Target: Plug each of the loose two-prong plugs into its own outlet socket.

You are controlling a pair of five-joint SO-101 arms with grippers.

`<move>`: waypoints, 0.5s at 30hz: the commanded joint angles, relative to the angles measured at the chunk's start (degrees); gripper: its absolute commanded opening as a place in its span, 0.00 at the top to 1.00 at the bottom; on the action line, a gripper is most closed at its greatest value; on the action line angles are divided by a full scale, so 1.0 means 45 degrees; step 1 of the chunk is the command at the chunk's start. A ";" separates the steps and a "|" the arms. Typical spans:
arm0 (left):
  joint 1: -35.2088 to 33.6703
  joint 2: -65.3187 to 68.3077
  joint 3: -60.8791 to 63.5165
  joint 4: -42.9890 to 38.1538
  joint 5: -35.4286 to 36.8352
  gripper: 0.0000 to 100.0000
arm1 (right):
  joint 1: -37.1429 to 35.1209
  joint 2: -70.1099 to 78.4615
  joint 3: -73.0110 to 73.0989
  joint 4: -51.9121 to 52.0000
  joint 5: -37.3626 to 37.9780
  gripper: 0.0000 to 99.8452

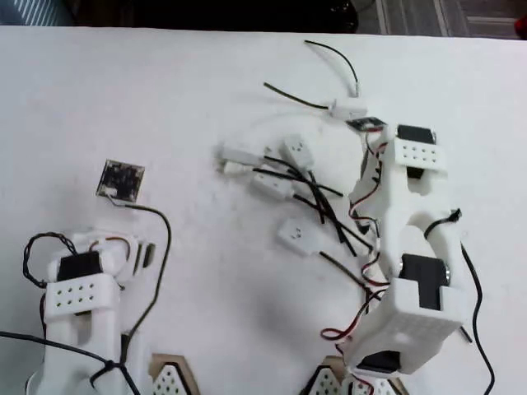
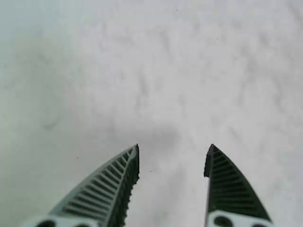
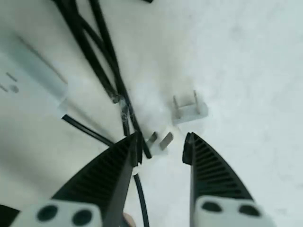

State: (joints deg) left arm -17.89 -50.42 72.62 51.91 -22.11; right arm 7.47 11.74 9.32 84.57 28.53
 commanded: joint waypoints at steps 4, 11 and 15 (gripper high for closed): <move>-0.0029 -0.0283 -0.0020 -0.0195 -0.0059 0.77 | 0.0479 -0.0205 0.1465 -0.2139 0.0410 0.85; -0.0029 -0.0283 0.0000 -0.0195 -0.0059 0.77 | 0.0498 0.0205 0.2579 -0.3468 0.0430 0.86; -0.0029 -0.0283 0.0000 -0.0195 -0.0059 0.77 | 0.0518 0.1338 0.2520 -0.3448 0.0430 0.86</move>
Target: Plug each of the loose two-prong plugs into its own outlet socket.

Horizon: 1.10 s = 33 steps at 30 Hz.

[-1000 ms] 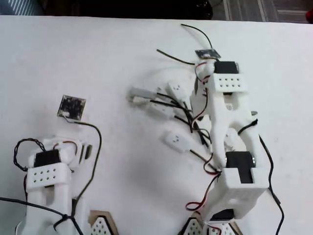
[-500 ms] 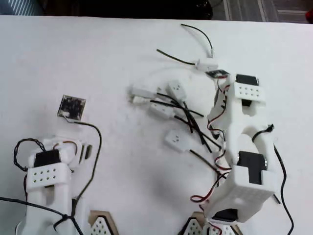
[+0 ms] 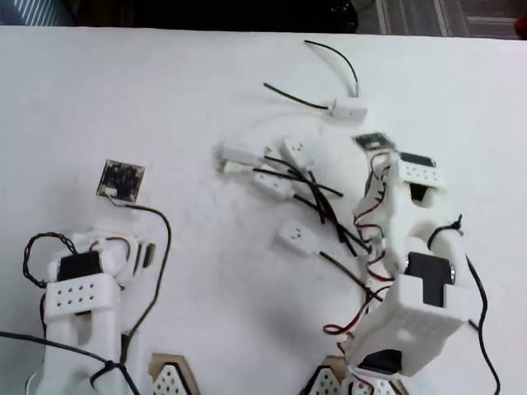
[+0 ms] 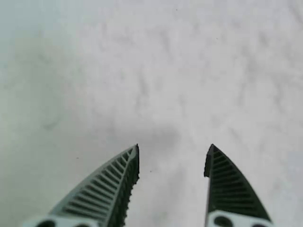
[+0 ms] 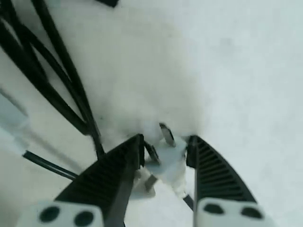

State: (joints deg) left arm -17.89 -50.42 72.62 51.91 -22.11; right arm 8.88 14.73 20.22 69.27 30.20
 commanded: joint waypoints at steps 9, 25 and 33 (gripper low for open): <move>-0.0029 -0.0283 0.0000 -0.0195 -0.0059 0.77 | 0.0205 -0.0479 -0.0918 0.1358 -0.0156 0.98; -0.0029 -0.0283 0.0000 -0.0195 -0.0059 0.77 | -0.1748 -0.8039 -0.1328 0.1651 -0.4396 0.98; -0.0029 -0.0283 0.0000 -0.0195 -0.0059 0.77 | -0.2569 -0.8508 -0.1348 -0.0166 -0.9260 0.98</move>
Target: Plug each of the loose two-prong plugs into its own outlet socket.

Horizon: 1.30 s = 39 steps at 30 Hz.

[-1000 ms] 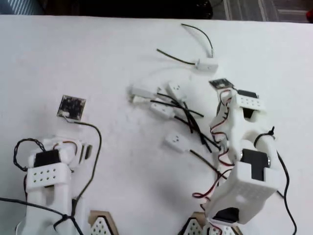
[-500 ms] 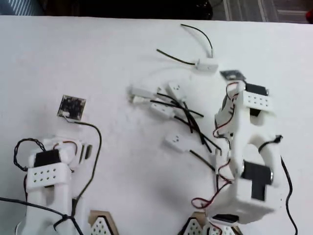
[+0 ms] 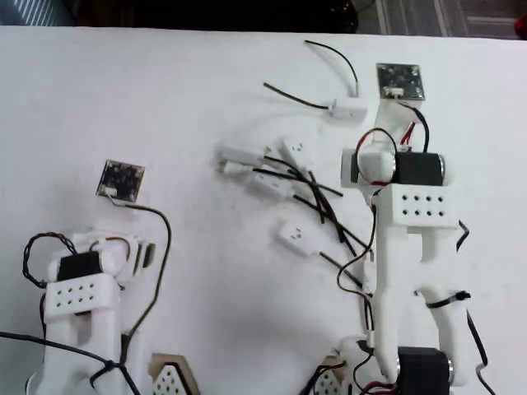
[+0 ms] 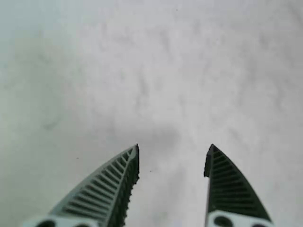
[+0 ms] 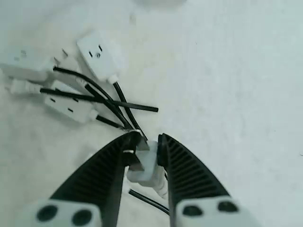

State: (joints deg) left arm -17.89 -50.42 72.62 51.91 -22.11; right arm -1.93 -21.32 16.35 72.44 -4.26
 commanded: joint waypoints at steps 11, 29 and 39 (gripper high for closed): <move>-0.0029 -0.0283 0.0000 -0.0195 -0.0059 0.77 | -0.0147 -0.0498 -0.0410 -0.3722 -0.8303 0.98; -0.0029 -0.0283 0.0000 -0.0195 -0.0059 0.77 | 0.0127 -0.1143 0.4806 -0.8918 -0.8381 0.98; -0.0029 -0.0283 0.0000 -0.0195 -0.0059 0.77 | 0.2042 -0.5695 0.8381 -0.8840 -0.3302 0.98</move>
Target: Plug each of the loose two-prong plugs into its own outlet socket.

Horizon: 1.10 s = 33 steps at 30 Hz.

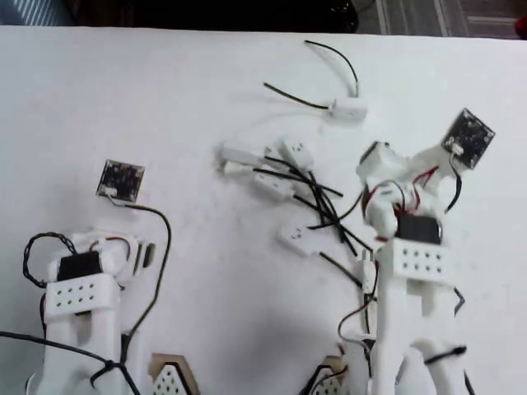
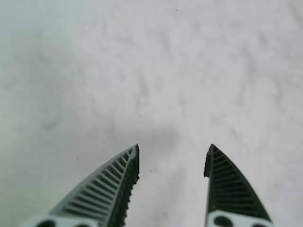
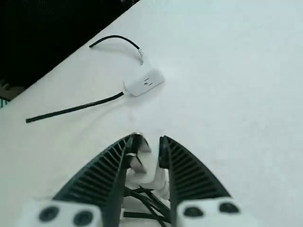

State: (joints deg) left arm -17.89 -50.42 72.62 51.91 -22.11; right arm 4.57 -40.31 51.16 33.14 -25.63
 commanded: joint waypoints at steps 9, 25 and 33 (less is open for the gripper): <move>-0.0029 -0.0283 0.0000 -0.0195 -0.0059 0.77 | 0.1592 -0.3136 0.2540 0.1885 0.5118 0.72; -0.0029 -0.0283 0.0000 -0.0195 -0.0059 0.77 | 0.1651 -0.2745 -0.1446 0.8156 1.0374 0.71; -0.0029 -0.0283 0.0000 -0.0195 -0.0059 0.77 | 0.2784 0.1612 -0.2716 0.8586 1.5355 0.71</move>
State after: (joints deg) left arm -17.89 -50.42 72.62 51.91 -22.11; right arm 15.21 -40.13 44.31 71.38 37.32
